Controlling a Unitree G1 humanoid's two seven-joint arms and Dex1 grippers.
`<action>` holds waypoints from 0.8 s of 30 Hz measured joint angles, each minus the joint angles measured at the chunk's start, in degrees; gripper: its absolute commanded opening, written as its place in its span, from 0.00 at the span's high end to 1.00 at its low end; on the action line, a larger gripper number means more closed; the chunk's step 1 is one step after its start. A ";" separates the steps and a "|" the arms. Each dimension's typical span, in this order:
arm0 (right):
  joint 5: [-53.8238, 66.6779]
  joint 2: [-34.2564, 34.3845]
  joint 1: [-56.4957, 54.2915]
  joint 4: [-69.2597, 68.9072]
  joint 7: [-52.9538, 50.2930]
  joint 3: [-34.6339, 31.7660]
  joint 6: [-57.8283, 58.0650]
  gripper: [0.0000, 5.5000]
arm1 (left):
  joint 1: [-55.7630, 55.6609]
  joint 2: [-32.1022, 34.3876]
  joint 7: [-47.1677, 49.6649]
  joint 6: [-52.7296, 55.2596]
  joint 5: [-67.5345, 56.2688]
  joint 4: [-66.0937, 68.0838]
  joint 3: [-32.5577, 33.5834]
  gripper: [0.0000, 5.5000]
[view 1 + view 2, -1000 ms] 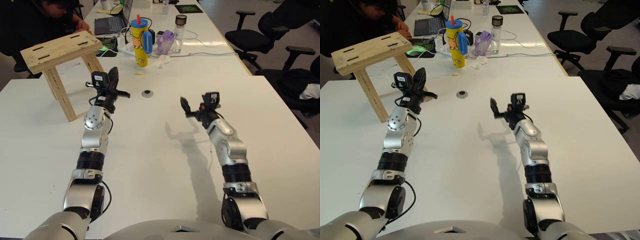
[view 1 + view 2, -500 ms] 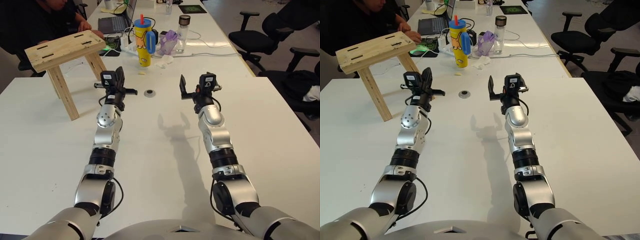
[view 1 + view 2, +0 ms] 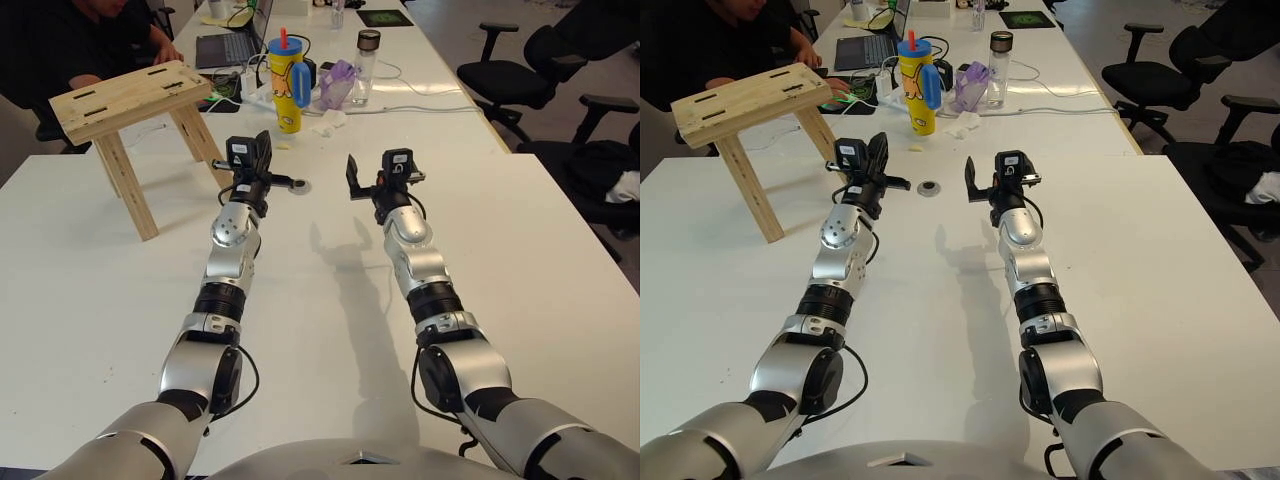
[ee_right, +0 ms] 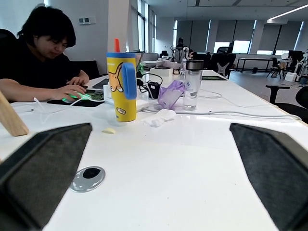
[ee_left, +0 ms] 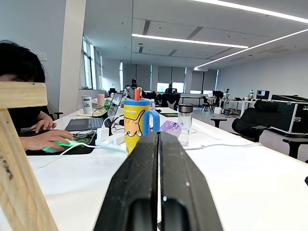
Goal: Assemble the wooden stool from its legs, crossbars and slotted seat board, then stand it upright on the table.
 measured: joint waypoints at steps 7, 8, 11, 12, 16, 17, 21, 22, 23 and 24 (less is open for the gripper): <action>2.20 1.10 -3.00 5.89 3.63 -0.53 0.05 0.02 | -1.06 0.01 -3.48 -0.25 -2.44 3.83 1.72 1.00; 1.99 1.07 -3.00 6.14 3.58 -0.42 -0.32 0.02 | -1.21 0.02 -3.29 0.14 -2.50 3.82 2.03 1.00; 0.52 0.78 -3.04 6.33 2.91 0.16 -2.14 0.02 | -1.74 0.67 -2.08 2.10 -2.10 3.07 2.38 1.00; -0.26 0.47 -3.07 6.33 2.35 0.44 -2.79 0.02 | -1.78 1.06 -1.69 2.35 -1.77 2.25 2.38 1.00; -0.81 -0.38 -3.24 6.23 1.72 0.39 -3.53 0.02 | -1.75 2.19 -0.45 3.45 -1.25 -1.42 2.73 1.00; -0.78 -0.48 -3.24 6.21 1.85 0.35 -3.56 0.02 | -1.49 2.13 -0.29 3.53 -1.29 -2.49 2.76 1.00; -0.13 -0.48 -2.79 5.57 3.69 0.35 -3.69 0.02 | 2.01 1.52 -0.05 2.97 -0.48 -4.33 1.99 1.00; -0.17 -0.42 -2.54 5.07 4.02 0.51 -3.72 0.02 | 3.04 1.26 0.01 2.75 0.11 -4.26 1.67 1.00; -0.25 -0.37 -2.34 4.63 3.95 0.61 -3.92 0.02 | 3.58 1.06 0.11 2.44 0.26 -4.03 1.48 1.00; -0.38 -0.31 -2.33 4.38 3.60 0.72 -4.33 0.02 | 3.73 0.86 0.28 2.01 0.26 -3.54 1.44 1.00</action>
